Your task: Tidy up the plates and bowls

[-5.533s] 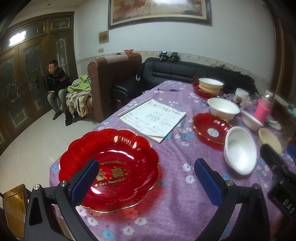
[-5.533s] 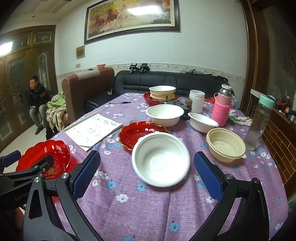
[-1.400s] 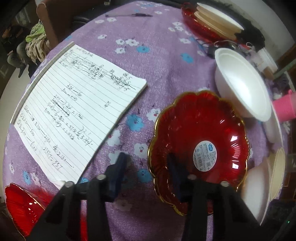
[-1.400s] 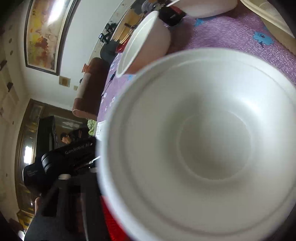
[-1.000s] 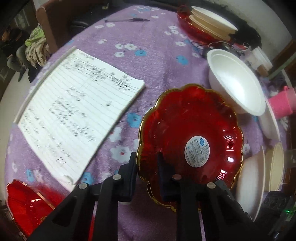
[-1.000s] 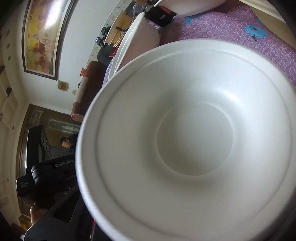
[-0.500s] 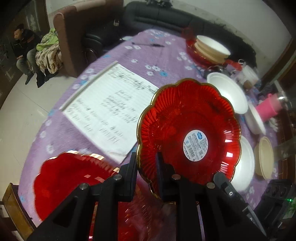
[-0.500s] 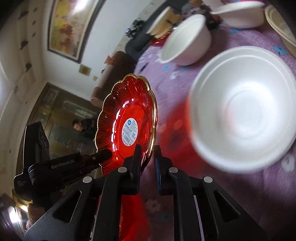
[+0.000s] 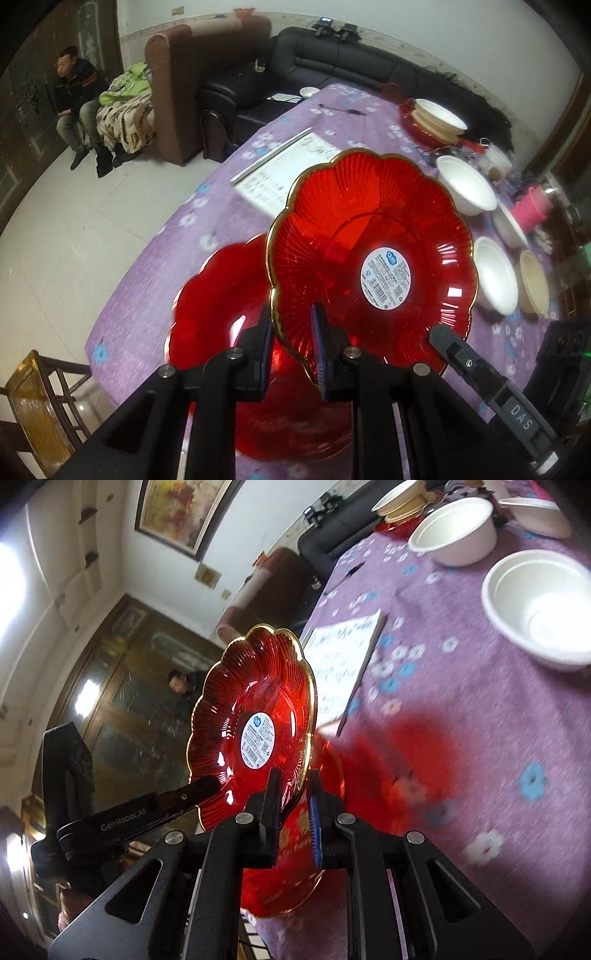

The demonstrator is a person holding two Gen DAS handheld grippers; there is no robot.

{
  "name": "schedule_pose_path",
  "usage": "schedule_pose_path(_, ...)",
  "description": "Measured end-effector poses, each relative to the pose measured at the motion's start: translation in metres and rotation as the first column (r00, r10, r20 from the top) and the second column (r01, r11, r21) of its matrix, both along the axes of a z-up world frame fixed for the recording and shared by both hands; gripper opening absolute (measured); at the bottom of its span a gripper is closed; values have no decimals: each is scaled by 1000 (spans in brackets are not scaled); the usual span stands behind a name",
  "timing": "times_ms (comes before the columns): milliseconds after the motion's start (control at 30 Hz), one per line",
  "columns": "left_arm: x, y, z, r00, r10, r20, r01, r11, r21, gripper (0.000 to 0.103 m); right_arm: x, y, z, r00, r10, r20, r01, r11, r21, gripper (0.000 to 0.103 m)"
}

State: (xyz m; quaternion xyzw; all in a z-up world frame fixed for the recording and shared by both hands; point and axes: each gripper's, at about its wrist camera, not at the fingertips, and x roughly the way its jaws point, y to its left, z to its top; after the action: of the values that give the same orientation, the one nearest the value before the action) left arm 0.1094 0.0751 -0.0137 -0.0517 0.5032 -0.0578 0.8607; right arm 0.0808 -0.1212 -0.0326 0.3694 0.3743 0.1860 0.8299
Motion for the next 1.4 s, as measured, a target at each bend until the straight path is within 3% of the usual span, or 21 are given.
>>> schedule_pose_path(433,-14,43,-48,993,26,-112,-32,998,-47,22,-15,55,-29,994,69,-87,-88,968,-234,13)
schedule_pose_path(933,-27,60,-55,992,10,-126,-16,999,-45,23,-34,77,-14,991,107,-81,-131,899,-419,23)
schedule_pose_path(1133,-35,63,-41,996,39,-78,-42,999,-33,23,-42,75,-1,991,123,-49,-130,849,-512,28)
schedule_pose_path(1200,-40,61,-32,997,68,-33,-68,998,8,25,-49,67,9,992,125,-2,-108,848,-519,28)
schedule_pose_path(1400,-53,37,-10,997,35,72,-36,999,7,38,-73,5,32,989,13,146,62,865,-497,28)
